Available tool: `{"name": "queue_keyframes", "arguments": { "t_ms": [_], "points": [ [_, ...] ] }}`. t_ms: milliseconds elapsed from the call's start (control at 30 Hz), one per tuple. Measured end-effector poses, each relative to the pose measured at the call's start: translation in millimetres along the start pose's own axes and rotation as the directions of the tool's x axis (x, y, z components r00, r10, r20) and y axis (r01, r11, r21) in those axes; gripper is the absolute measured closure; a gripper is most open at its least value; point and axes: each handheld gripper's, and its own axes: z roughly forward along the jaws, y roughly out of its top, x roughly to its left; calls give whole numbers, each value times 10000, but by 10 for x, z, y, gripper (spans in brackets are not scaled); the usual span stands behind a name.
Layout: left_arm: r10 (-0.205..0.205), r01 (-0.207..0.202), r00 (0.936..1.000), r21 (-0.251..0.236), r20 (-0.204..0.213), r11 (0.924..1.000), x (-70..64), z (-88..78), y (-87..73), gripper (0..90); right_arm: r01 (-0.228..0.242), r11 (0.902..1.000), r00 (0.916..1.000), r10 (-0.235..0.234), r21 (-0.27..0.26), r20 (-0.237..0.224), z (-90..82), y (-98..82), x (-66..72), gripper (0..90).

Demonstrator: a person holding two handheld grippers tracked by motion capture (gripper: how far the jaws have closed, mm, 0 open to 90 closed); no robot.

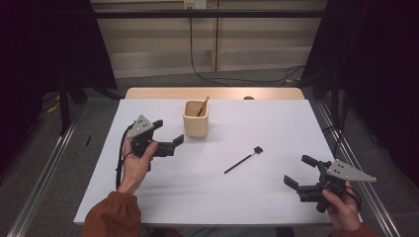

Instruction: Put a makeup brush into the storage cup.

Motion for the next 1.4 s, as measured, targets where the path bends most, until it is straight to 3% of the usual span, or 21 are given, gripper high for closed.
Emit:
{"name": "queue_keyframes", "arguments": {
  "t_ms": [167, 300, 367, 533, 633, 900, 1033, 1167, 1400],
  "points": [
    [-241, 242, 9997, -131, 28, 9996, -32, -109, -41, 21, 12, 10000, 10000, -12, -1, 2, -2, 0, 2, 0],
    [5, -5, 10000, 29, -17, 10000, -76, -181, -83, 21, -10, 10000, 10000, 10, 0, 24, 0, 0, 1, 0],
    [-58, 55, 9998, -177, -172, 9998, -119, -211, -105, 21, 15, 10000, 10000, -15, 50, 5, 6, -1, 5, 0],
    [10, -10, 10000, -70, 3, 10000, -193, -306, -169, 20, -12, 10000, 10000, 11, 44, 53, 5, -1, 2, 0],
    [-187, 189, 9997, -113, 137, 9998, -214, -366, -220, 20, -57, 10000, 10000, 56, 37, 68, 14, 2, -4, 0],
    [149, -150, 9996, -40, -231, 9999, -281, -532, -335, 21, -83, 9999, 9998, 82, 58, 188, 27, 1, -10, 0],
    [-27, 20, 9997, -272, -241, 9996, -296, -634, -373, 21, -176, 9998, 9995, 174, 75, 248, 35, -3, -16, 0],
    [6, -10, 9997, -140, -243, 9999, -324, -708, -440, 21, -110, 9999, 9997, 108, 105, 197, 37, -3, -11, 0],
    [-210, 196, 9990, -353, -391, 9992, -403, -854, -513, 20, -105, 9999, 9998, 104, 67, 182, 15, -6, -8, 0]
  ]
}}
